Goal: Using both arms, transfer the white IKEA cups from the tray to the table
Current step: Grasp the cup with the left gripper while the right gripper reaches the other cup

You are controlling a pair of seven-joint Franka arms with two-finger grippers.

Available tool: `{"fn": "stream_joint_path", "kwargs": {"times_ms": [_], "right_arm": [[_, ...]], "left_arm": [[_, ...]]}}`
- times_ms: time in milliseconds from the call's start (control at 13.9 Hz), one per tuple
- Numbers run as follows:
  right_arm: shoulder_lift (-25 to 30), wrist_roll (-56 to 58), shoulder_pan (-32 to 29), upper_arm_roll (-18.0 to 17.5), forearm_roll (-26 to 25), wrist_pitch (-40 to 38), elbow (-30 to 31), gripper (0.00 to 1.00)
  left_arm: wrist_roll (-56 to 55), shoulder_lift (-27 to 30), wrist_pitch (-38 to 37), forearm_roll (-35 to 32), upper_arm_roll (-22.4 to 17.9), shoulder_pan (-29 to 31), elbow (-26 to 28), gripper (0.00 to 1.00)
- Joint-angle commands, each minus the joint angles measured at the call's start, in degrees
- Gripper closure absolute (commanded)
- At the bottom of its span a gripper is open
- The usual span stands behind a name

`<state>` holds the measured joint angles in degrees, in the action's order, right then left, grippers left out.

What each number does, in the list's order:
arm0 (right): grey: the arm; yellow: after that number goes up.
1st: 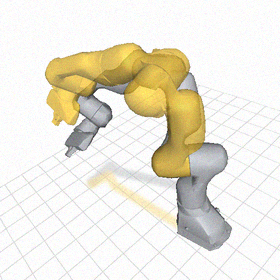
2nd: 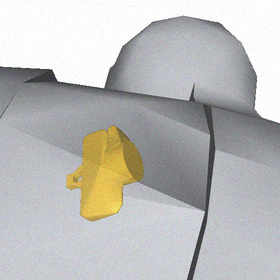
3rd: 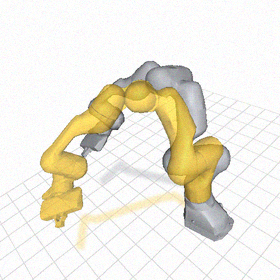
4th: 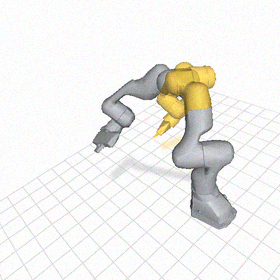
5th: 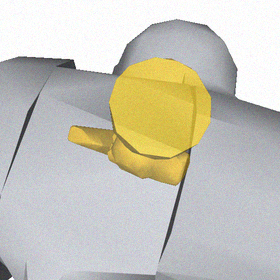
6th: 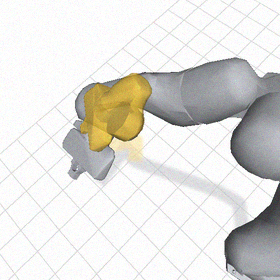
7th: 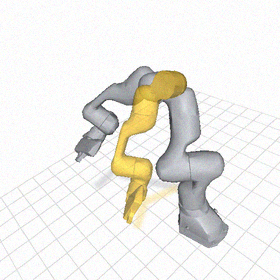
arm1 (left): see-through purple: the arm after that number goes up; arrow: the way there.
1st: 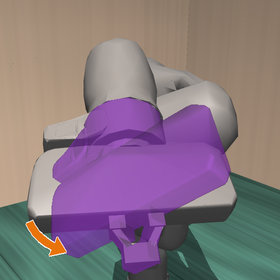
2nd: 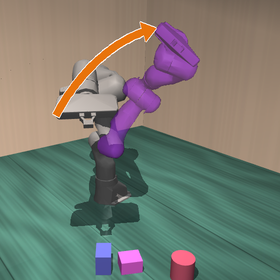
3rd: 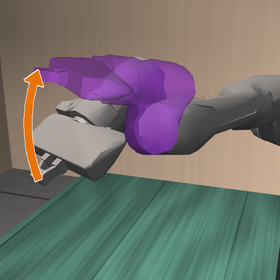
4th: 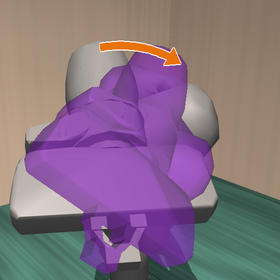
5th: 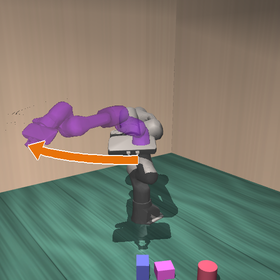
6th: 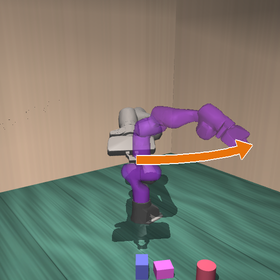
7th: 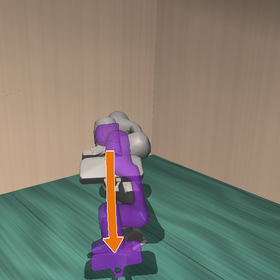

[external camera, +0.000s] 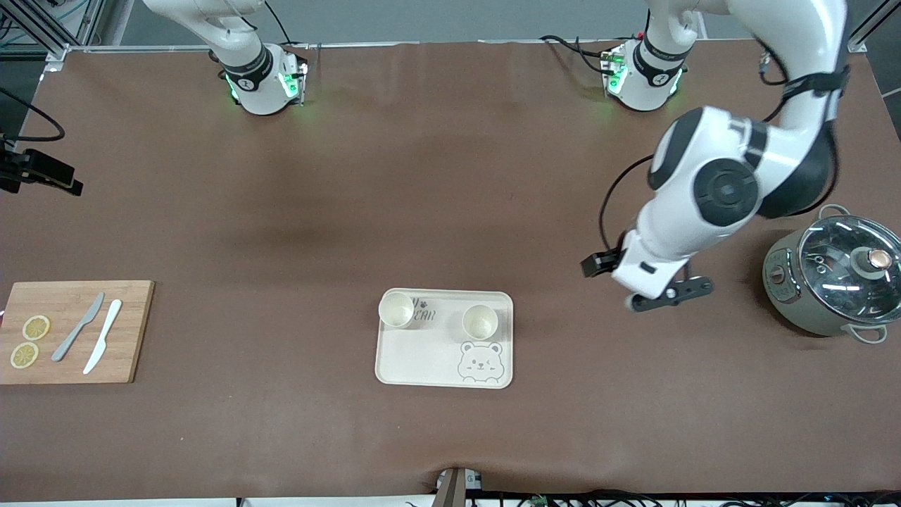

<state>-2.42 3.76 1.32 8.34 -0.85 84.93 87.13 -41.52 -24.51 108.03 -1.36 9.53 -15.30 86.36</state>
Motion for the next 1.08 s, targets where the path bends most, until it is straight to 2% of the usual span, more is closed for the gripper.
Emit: {"fn": "stream_joint_path", "kwargs": {"times_ms": [0,287,359,431,574,790,1005], "right_arm": [[-1.89,0.28,-0.88,-0.6,-1.09,0.85,-2.14,0.0],[-5.04,0.37,-0.18,-0.86,-0.83,4.89,-2.14,0.0],[-7.67,0.37,-0.18,-0.86,-0.74,6.99,-2.14,0.0],[-10.13,0.28,-0.18,-0.86,-0.21,8.05,-2.14,0.0],[-11.46,0.11,1.13,-0.95,-0.82,10.95,-1.88,0.0],[-14.19,-0.51,2.19,-1.04,-0.03,13.59,-1.53,0.0],[-16.3,-2.95,3.51,-0.95,4.17,15.79,-1.53,0.0]], "left_arm": [[-8.89,-4.21,5.93,0.39,-0.04,-2.97,-1.9,0.0],[-15.51,-10.8,17.27,-0.05,-0.48,-7.54,-2.95,0.0],[-16.04,-12.38,18.17,-0.13,-0.57,-8.68,-4.61,0.02],[-16.74,-13.88,18.27,-0.13,-0.74,-9.56,-6.28,0.07],[-17.89,-16.78,20.27,-0.05,-0.74,-9.83,-8.49,0.18],[-18.07,-20.65,28.35,-0.05,-0.74,-10.45,-8.49,0.31],[-18.24,-22.76,32.06,-0.13,-0.83,-10.8,-8.41,0.32]]}}
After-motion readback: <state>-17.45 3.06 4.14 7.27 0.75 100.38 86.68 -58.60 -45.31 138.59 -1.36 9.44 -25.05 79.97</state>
